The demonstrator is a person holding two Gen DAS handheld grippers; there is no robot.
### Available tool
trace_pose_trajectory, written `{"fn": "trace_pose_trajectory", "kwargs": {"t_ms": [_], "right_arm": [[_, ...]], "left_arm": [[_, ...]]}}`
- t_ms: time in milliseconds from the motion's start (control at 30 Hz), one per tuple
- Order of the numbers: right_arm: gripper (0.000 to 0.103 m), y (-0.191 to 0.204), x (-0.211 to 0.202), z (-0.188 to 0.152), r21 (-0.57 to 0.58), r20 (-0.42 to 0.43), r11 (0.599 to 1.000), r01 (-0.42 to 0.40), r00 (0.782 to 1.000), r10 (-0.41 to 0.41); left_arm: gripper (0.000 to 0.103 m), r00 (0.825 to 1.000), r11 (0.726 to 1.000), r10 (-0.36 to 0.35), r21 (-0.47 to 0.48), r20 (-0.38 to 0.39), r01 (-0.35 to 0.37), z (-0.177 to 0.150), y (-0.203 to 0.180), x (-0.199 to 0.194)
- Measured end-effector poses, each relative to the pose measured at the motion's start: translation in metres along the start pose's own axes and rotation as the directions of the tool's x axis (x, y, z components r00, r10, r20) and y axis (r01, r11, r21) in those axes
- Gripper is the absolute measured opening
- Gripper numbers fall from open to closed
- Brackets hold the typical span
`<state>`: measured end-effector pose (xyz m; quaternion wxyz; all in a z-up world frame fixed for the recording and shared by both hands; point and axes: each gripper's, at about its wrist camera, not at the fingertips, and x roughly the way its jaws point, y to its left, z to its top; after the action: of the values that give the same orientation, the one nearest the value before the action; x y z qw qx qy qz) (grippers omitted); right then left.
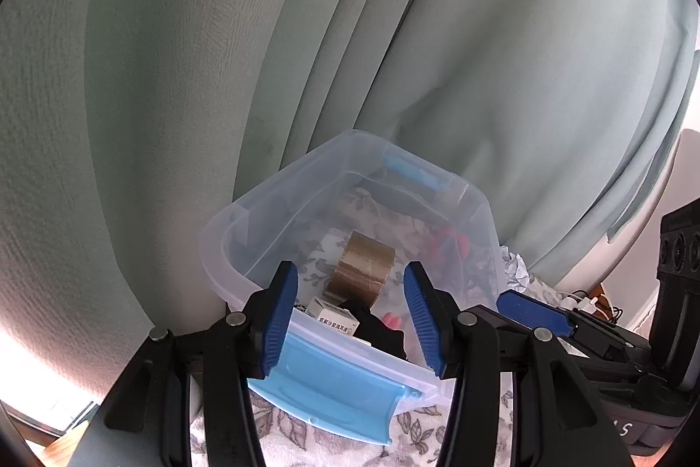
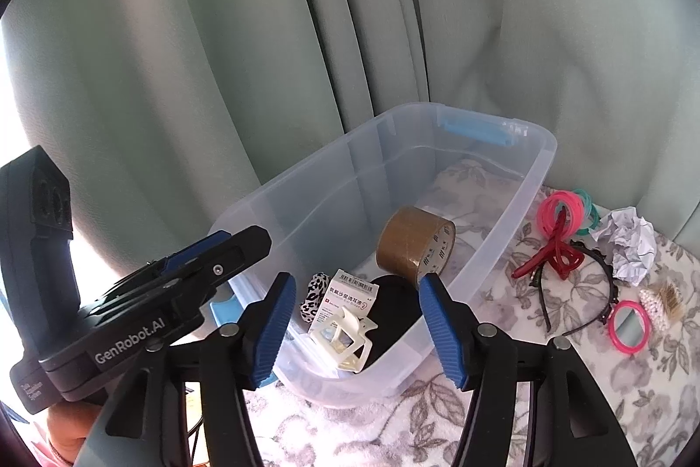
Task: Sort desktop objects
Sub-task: 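Move both open tools back over the cluttered table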
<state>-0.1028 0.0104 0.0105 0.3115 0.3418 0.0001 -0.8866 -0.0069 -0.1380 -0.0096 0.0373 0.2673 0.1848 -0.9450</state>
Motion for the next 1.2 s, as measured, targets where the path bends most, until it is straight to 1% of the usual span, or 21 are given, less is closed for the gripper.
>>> {"fn": "trace_pose_trajectory", "kwargs": {"t_ms": [133,367,567,700,800,933,1033,1200], "right_arm": [[0.063,-0.002,-0.011,-0.002,0.010,0.019,1.000,-0.001,1.000,0.001],[0.063,-0.008,-0.033,-0.005,0.028,0.065,1.000,-0.001,0.998,-0.001],[0.063,-0.022,-0.065,-0.012,0.066,0.126,0.998,0.014,0.992,-0.022],[0.063,-0.037,-0.090,-0.019,0.101,0.172,0.994,0.032,0.984,-0.049],[0.063,-0.051,-0.109,-0.026,0.135,0.204,0.989,0.052,0.976,-0.079],[0.064,-0.081,-0.139,-0.040,0.209,0.243,0.974,0.090,0.960,-0.141],[0.064,-0.108,-0.158,-0.054,0.280,0.249,0.952,0.121,0.949,-0.194],[0.065,-0.152,-0.183,-0.076,0.384,0.240,0.905,0.185,0.926,-0.291]], "left_arm": [[0.052,1.000,1.000,0.004,0.010,0.009,-0.004,-0.002,-0.003,-0.007],[0.052,0.999,0.999,-0.005,0.049,0.032,0.003,-0.006,-0.020,-0.021],[0.052,0.998,0.995,-0.026,0.100,0.053,0.021,-0.008,-0.046,-0.032],[0.052,0.996,0.988,-0.054,0.146,0.065,0.044,-0.010,-0.071,-0.036],[0.052,0.995,0.981,-0.079,0.184,0.067,0.066,-0.013,-0.090,-0.038],[0.052,0.992,0.965,-0.114,0.241,0.052,0.099,-0.022,-0.120,-0.038],[0.052,0.990,0.951,-0.141,0.283,0.028,0.128,-0.030,-0.142,-0.034],[0.052,0.983,0.920,-0.179,0.348,-0.038,0.181,-0.045,-0.177,-0.019]]}}
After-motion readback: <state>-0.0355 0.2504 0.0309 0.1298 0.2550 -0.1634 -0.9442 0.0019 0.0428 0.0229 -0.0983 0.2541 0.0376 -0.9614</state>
